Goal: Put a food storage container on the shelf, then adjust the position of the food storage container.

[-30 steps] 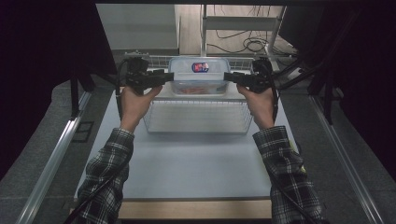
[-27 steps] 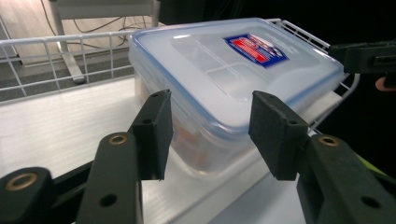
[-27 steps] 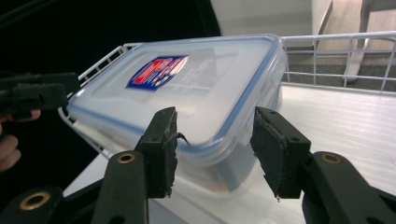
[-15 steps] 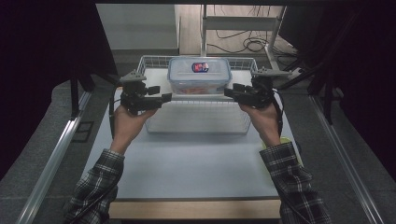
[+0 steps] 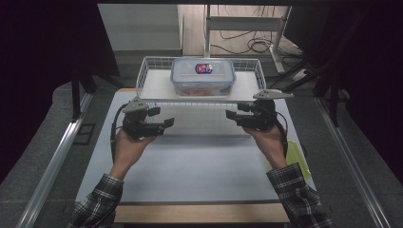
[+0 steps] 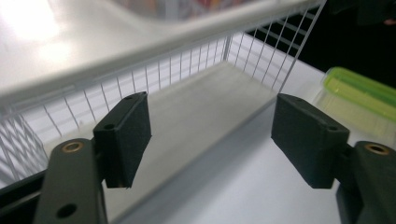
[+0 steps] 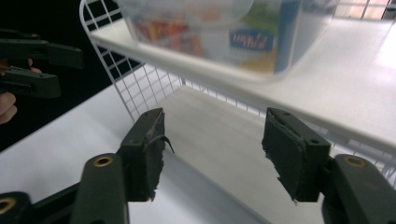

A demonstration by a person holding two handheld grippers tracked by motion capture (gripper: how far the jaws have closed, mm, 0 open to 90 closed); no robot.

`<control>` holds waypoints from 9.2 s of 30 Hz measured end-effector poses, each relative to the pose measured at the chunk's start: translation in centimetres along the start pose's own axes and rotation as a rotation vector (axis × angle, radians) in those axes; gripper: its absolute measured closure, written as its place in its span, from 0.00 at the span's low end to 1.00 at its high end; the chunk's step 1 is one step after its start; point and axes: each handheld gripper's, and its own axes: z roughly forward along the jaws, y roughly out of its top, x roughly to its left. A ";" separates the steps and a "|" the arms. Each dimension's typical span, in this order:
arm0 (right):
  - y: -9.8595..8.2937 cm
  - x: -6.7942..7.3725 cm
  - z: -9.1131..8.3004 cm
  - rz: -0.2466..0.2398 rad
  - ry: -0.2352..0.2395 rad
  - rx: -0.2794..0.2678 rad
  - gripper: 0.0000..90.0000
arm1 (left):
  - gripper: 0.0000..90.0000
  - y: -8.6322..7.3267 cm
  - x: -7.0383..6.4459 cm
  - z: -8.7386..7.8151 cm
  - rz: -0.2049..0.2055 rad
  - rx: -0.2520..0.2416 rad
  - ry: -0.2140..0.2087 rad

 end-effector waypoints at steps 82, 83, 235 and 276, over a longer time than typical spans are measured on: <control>-13.5 -2.8 -6.2 0.021 -0.283 0.213 0.49 | 0.08 -14.4 -3.7 -1.8 0.032 0.170 0.063; -13.5 -3.1 -6.5 0.016 -0.294 0.217 0.53 | 0.08 -14.4 -3.7 -1.8 0.034 0.173 0.064; -14.3 -2.9 -2.8 0.082 -0.237 0.312 0.99 | 0.08 -14.5 -4.0 -1.2 0.060 0.218 0.061; -14.9 0.5 -3.2 -0.056 -0.169 0.228 0.19 | 0.08 -14.6 -3.9 -1.4 0.059 0.214 0.059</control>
